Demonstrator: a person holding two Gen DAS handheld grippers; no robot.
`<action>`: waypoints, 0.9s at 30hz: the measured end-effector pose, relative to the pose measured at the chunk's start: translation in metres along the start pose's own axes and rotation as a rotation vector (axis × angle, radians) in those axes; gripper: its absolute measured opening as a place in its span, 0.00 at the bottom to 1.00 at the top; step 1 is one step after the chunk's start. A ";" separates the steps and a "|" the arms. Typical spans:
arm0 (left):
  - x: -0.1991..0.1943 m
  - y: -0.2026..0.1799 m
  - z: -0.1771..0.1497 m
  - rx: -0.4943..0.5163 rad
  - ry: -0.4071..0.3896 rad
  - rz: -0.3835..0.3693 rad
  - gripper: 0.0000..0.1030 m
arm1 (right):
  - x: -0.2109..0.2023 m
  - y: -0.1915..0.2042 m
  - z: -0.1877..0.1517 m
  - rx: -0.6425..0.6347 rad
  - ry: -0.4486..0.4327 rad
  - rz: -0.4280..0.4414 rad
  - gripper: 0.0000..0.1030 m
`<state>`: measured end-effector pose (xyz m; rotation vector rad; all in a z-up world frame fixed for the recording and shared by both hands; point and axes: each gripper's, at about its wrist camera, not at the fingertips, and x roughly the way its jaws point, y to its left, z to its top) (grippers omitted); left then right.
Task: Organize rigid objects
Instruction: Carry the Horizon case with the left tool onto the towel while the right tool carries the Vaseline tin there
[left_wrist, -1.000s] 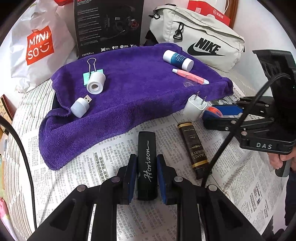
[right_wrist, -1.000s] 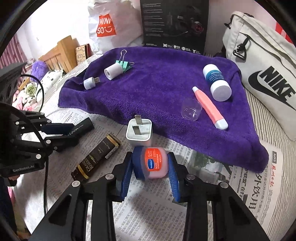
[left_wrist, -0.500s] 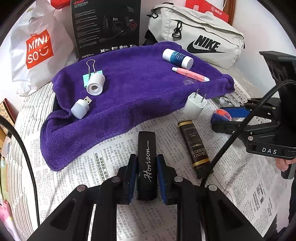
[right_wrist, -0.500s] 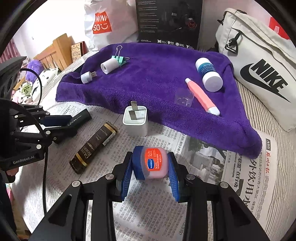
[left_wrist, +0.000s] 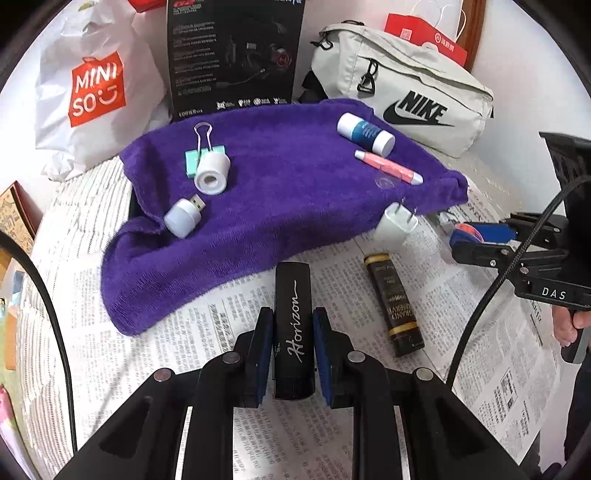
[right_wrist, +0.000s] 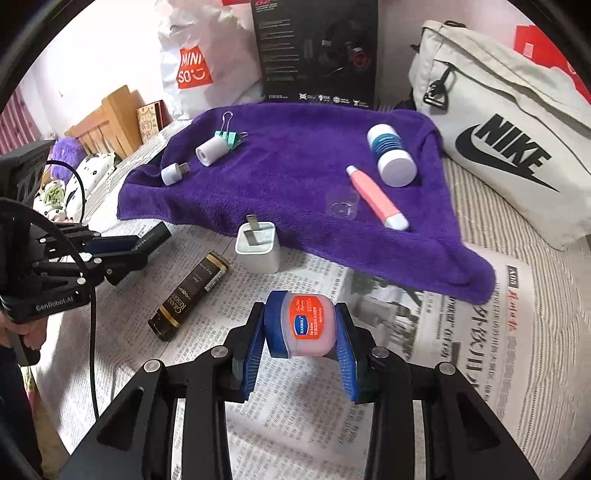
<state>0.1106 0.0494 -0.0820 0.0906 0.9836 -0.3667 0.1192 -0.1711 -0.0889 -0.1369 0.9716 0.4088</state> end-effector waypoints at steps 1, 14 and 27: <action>-0.002 0.000 0.002 0.000 0.000 0.000 0.20 | -0.001 -0.001 0.000 0.004 -0.001 0.002 0.35; -0.019 0.013 0.023 -0.017 -0.038 -0.011 0.20 | -0.015 -0.013 0.009 0.027 -0.025 0.012 0.35; -0.018 0.022 0.059 0.011 -0.054 -0.003 0.20 | -0.025 -0.019 0.040 0.030 -0.063 0.034 0.35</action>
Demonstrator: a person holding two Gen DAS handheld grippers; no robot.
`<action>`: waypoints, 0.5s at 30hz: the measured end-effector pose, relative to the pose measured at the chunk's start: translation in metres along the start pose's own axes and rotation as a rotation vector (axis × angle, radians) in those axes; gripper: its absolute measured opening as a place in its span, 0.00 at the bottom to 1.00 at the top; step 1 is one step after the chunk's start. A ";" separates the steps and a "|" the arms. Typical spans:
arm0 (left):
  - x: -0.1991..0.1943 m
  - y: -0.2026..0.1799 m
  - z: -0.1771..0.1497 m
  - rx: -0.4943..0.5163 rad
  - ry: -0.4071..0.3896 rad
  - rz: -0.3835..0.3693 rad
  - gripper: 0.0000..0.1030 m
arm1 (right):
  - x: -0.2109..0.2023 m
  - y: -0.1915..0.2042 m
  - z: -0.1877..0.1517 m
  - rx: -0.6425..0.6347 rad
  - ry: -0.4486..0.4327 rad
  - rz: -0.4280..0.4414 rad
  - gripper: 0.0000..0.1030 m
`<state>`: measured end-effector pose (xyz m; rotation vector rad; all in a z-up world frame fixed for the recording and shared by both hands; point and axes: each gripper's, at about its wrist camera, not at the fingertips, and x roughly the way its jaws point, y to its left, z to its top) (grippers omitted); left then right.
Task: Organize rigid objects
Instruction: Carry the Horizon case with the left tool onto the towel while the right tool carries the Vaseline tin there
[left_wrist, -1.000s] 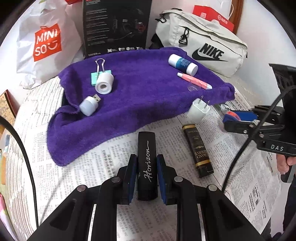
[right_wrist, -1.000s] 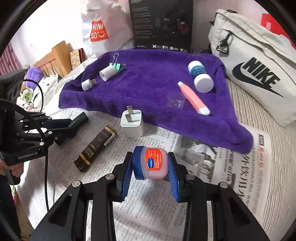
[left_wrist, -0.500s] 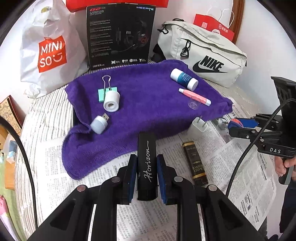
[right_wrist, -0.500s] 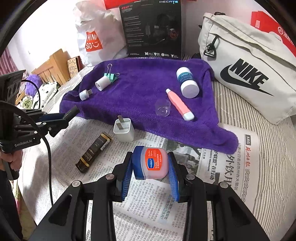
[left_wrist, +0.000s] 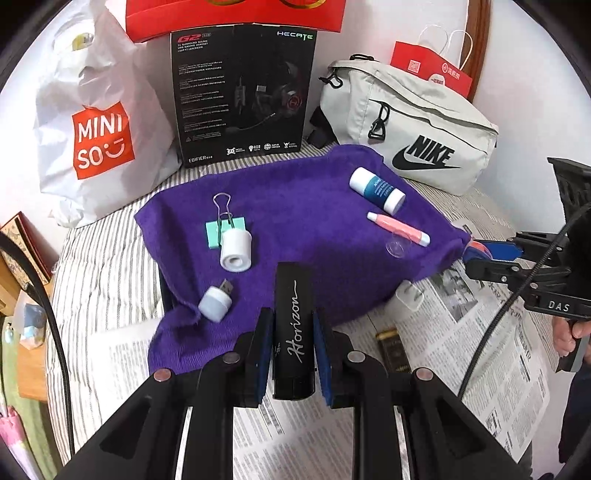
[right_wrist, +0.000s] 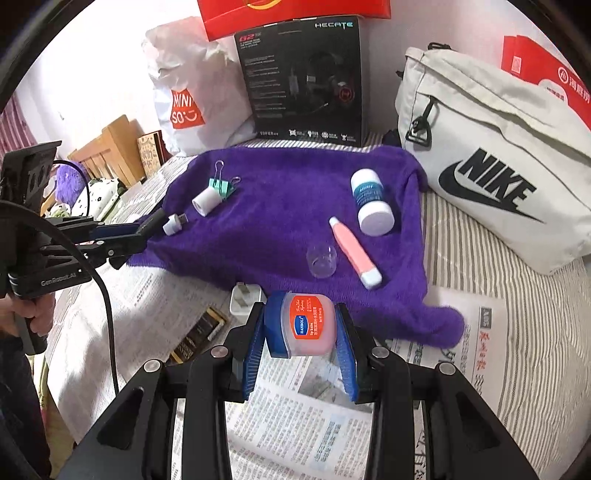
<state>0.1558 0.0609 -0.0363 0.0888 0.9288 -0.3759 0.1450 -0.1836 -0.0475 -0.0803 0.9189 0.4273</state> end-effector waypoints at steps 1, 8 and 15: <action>0.002 0.002 0.003 -0.001 -0.001 -0.006 0.20 | 0.000 -0.001 0.002 0.003 0.000 0.004 0.35; 0.020 0.011 0.017 -0.003 0.013 -0.022 0.20 | 0.000 -0.004 0.018 0.001 -0.010 -0.001 0.35; 0.043 0.019 0.025 -0.008 0.040 -0.030 0.20 | 0.011 -0.007 0.028 0.010 -0.006 -0.003 0.35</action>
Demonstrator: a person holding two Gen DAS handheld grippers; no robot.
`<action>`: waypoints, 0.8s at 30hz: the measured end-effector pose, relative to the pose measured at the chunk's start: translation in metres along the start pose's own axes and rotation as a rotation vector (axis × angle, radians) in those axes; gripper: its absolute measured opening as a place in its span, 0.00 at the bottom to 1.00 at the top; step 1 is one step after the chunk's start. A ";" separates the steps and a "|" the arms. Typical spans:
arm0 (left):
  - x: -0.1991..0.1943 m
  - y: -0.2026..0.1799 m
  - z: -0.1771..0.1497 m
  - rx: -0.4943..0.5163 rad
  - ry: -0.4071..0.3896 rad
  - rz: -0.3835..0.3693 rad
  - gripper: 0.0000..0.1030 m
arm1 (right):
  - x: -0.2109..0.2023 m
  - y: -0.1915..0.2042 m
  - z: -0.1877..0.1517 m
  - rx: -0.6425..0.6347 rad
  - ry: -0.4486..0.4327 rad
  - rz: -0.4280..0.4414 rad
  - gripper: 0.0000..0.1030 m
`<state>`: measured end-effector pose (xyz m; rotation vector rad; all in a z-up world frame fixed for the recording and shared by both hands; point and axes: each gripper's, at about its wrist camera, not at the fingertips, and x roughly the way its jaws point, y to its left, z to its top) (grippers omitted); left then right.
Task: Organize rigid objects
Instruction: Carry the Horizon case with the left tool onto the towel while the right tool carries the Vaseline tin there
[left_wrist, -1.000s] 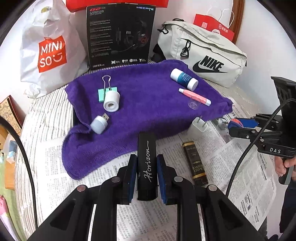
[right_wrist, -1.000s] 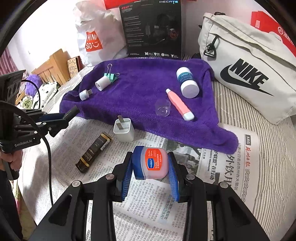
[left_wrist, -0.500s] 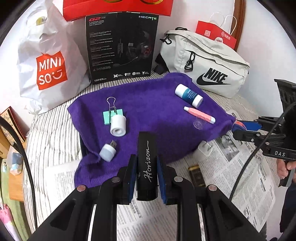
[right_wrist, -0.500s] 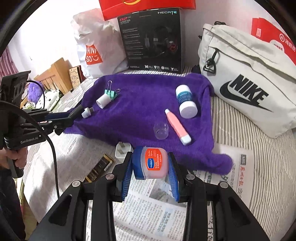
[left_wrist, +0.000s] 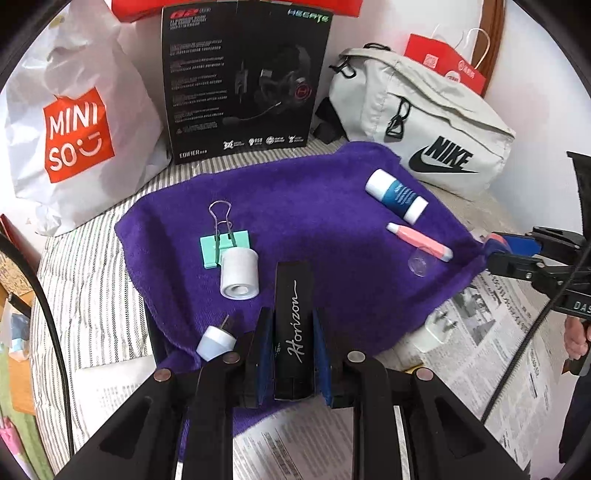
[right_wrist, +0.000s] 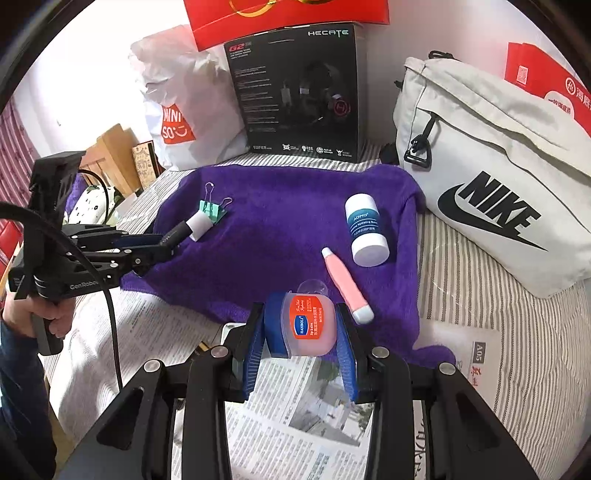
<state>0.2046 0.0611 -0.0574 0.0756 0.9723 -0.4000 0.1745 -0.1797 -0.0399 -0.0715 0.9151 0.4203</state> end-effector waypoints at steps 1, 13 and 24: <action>0.003 0.002 0.001 -0.001 0.002 -0.001 0.20 | 0.001 -0.001 0.001 0.001 0.000 0.002 0.35; 0.035 0.007 0.002 0.013 0.062 0.007 0.20 | 0.015 -0.005 0.016 0.002 0.000 -0.014 0.35; 0.042 0.002 0.000 0.055 0.082 0.032 0.21 | 0.019 -0.006 0.018 -0.014 0.009 -0.025 0.35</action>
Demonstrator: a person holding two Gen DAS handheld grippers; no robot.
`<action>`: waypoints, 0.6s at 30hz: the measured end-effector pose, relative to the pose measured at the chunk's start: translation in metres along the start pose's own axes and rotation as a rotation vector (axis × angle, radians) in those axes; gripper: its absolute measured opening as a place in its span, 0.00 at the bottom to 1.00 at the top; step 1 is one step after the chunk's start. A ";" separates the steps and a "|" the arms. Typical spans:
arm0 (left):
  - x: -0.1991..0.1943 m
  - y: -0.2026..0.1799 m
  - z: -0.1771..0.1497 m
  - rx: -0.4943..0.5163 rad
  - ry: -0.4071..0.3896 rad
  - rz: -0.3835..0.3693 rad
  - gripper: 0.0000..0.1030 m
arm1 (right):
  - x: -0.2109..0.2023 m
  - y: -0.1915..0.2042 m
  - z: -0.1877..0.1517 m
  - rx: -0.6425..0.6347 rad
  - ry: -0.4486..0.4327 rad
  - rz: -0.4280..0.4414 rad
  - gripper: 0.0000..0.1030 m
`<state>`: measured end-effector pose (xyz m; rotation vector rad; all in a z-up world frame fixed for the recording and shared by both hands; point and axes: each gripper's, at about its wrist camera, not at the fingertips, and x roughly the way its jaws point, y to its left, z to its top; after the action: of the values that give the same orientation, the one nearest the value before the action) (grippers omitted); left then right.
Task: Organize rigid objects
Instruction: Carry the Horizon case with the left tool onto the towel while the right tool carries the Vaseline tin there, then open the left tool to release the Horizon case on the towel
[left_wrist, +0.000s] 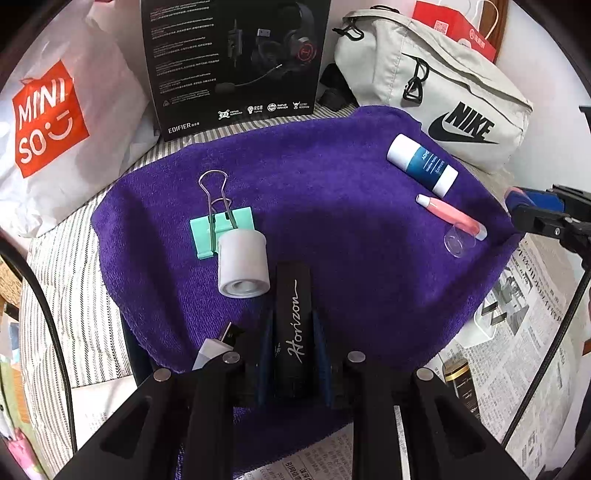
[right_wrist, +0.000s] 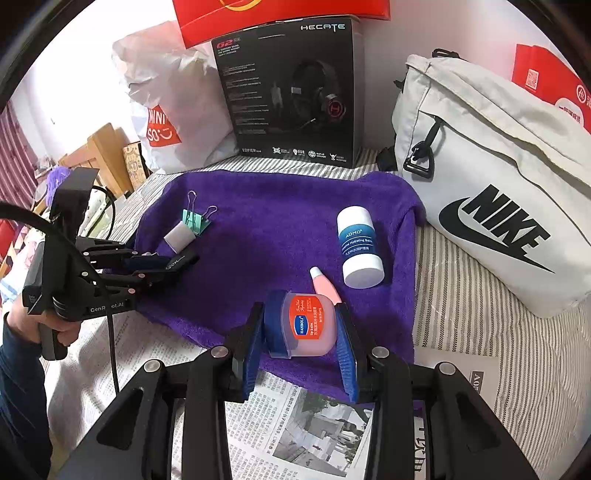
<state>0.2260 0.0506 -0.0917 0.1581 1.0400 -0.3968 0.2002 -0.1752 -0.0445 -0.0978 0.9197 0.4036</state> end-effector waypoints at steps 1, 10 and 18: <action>0.000 -0.001 0.000 0.005 0.001 0.006 0.20 | 0.000 0.000 0.000 0.000 0.000 -0.001 0.35; -0.011 0.000 0.000 0.001 0.005 0.005 0.33 | -0.001 -0.004 0.004 -0.007 -0.008 -0.021 0.35; -0.065 0.007 -0.016 -0.064 -0.127 0.017 0.64 | 0.011 -0.001 0.021 -0.037 -0.018 -0.036 0.35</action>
<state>0.1865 0.0777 -0.0443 0.0831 0.9250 -0.3534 0.2226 -0.1672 -0.0403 -0.1441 0.8913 0.3878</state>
